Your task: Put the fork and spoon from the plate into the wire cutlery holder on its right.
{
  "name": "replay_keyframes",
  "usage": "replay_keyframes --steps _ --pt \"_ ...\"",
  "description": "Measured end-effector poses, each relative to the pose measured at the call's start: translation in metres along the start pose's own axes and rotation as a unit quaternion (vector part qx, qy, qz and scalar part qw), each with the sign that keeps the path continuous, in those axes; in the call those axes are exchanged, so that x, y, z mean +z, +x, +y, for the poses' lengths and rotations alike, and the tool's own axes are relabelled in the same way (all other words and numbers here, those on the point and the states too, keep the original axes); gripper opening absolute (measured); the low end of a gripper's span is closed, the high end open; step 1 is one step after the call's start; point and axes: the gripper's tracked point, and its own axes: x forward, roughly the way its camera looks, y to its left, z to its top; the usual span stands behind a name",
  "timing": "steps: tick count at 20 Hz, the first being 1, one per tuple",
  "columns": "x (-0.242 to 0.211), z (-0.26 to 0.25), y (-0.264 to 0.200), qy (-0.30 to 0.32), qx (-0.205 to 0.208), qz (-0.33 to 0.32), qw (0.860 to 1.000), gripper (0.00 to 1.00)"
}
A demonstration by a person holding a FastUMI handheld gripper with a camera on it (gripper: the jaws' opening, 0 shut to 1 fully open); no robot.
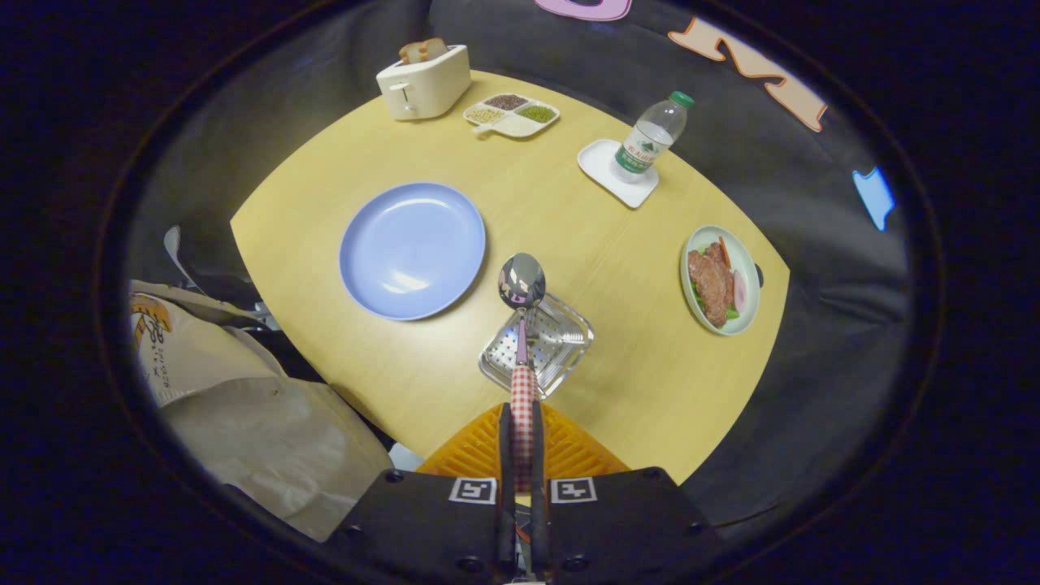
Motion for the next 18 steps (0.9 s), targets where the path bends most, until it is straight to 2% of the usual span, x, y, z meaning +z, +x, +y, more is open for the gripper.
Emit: replay_keyframes --steps 9,18 --pt "-0.04 -0.021 0.008 -0.024 -0.011 0.069 0.997 0.1" --pt "-0.037 -0.023 0.023 -0.063 0.006 0.121 0.991 0.1"
